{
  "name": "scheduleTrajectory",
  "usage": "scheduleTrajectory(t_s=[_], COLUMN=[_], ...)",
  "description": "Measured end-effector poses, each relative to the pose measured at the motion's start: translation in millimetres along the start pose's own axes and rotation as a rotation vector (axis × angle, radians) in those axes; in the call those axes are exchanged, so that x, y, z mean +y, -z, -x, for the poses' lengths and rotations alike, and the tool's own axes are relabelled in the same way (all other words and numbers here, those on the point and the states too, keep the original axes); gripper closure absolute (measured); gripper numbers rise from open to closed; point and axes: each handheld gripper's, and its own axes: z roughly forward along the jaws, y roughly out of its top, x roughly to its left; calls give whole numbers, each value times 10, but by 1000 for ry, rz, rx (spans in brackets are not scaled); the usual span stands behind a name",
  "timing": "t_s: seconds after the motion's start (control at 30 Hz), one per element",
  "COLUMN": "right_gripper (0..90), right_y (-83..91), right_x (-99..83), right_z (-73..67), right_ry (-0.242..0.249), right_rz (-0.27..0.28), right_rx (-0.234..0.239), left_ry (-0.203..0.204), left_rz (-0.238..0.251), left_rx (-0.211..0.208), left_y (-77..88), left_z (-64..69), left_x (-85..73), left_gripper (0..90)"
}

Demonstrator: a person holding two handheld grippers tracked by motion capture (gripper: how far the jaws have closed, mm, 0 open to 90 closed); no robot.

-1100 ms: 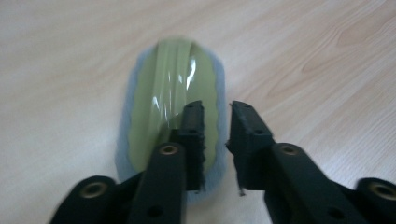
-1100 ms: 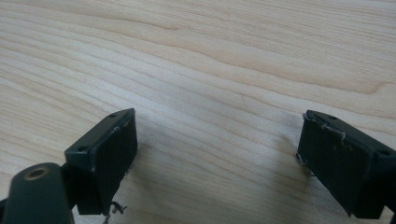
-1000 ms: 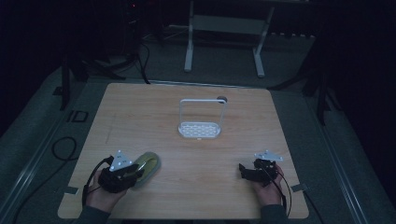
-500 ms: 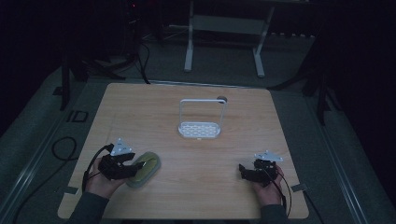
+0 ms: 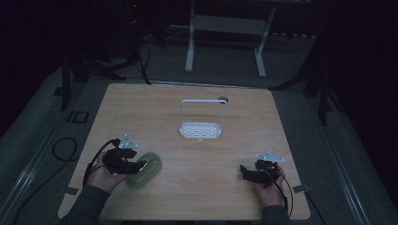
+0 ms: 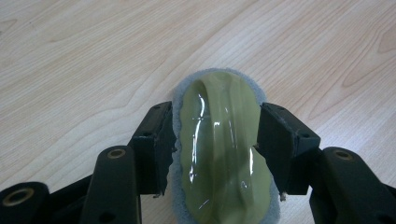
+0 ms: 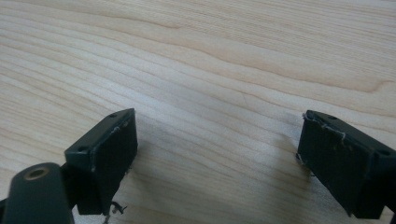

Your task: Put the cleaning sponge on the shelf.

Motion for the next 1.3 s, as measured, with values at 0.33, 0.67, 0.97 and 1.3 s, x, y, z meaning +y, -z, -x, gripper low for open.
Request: scheduleTrajectory(t_s=[0.33, 0.67, 0.97, 1.3], right_gripper=[116, 116, 116, 116], right_y=[0, 0, 0, 2], right_x=[0, 0, 0, -1], right_z=[0, 0, 0, -1], right_ry=[0, 0, 0, 0], right_rz=[0, 0, 0, 0], right_rx=[0, 0, 0, -1], left_ry=[-14, -17, -3, -18], left_rz=[-79, -176, -258, -366], left_rx=[-13, -19, -27, -64], left_y=[-89, -169, -227, -352], left_z=[9, -1, -23, -21], left_x=[81, 169, 236, 268], left_gripper=[464, 482, 522, 575])
